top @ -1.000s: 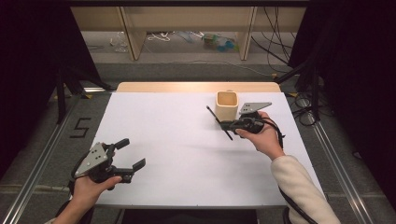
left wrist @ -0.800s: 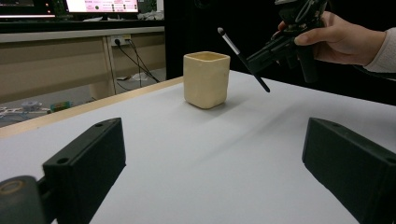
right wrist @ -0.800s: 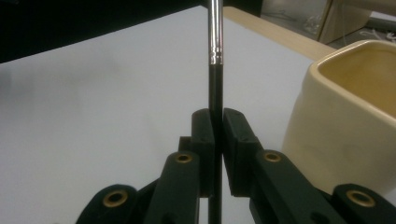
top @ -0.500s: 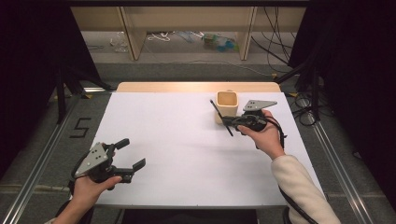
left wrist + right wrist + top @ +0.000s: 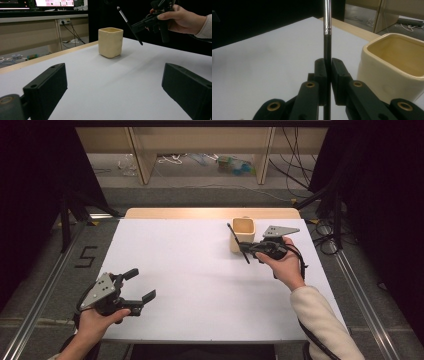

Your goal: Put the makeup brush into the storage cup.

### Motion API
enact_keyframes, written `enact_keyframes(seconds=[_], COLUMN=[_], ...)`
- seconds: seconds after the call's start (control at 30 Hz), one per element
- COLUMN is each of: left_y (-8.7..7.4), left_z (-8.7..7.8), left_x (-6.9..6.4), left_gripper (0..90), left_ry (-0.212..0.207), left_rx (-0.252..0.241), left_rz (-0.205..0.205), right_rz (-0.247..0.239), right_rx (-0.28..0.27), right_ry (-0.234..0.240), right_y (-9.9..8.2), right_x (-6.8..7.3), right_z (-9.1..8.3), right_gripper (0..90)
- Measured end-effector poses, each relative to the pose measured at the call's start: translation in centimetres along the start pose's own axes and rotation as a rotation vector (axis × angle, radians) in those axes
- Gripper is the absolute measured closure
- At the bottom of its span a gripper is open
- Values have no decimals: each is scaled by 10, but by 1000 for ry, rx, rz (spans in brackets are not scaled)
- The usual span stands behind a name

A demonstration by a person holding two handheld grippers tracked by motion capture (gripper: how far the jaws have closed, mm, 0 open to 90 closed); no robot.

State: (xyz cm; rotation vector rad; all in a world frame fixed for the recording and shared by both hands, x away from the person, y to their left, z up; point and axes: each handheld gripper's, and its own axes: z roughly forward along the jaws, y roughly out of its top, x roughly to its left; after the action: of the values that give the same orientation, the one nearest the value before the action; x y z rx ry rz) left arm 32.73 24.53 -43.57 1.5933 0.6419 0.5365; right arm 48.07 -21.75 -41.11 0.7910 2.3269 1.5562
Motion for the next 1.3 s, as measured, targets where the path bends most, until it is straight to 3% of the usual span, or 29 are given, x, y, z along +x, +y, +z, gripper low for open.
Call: enact_keyframes(seconds=[0.13,0.2,0.57,0.7,1.3], left_y=[0,0,0,0,0], left_z=[0,0,0,0,0], left_x=[0,0,0,0,1], left_gripper=[57,57,57,58,60], left_ry=[0,0,1,0,5], left_rx=[0,1,0,-1,-8], left_rz=[0,0,-1,-2,7], right_rz=[11,12,20,16,28], right_rx=[-22,-3,-60,-47,-78], right_ry=[7,-6,-34,-41,-54], right_y=[0,0,1,3,4], right_x=[-1,-1,-3,-3,-4], right_z=[1,-1,-3,-6,-8], right_gripper=[842,842,842,842,842])
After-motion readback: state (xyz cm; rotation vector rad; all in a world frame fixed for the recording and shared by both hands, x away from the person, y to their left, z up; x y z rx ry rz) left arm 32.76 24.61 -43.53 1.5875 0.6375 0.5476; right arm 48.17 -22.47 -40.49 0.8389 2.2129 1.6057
